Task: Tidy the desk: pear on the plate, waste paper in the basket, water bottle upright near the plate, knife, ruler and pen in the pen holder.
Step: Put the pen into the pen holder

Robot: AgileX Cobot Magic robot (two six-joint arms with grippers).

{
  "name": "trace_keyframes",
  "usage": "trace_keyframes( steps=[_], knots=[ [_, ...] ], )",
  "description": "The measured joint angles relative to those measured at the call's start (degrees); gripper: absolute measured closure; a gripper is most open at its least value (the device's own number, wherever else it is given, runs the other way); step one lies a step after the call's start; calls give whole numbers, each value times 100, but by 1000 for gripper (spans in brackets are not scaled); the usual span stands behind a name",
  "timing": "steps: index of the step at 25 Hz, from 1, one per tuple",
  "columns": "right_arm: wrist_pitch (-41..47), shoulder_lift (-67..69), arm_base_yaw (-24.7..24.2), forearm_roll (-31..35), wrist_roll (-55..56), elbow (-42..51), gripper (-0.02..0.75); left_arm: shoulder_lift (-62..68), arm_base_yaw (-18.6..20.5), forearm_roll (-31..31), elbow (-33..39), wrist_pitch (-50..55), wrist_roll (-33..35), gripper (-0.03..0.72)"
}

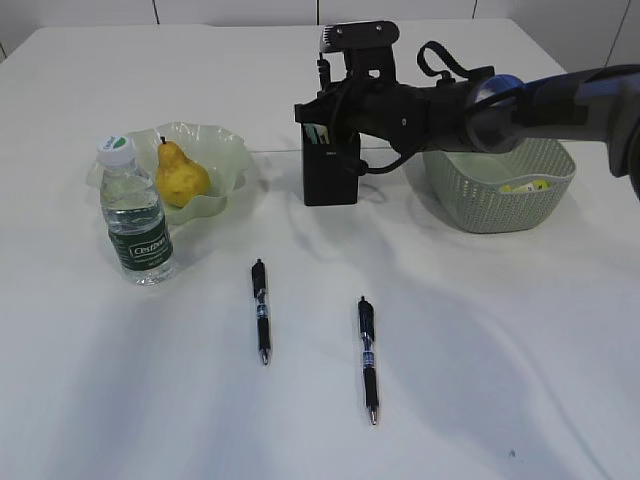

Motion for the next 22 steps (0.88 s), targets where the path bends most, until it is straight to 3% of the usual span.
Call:
trace_keyframes(
  steps=[8,15,22],
  knots=[
    [0,0,0,0,11,0,583,0,0,-34,0,0,0,221],
    [-1,0,0,68,11,0,360,0,0,-70,0,0,0,221],
    [673,-73,0,244,55,0,330,0,0,-70,0,0,0,221]
  ],
)
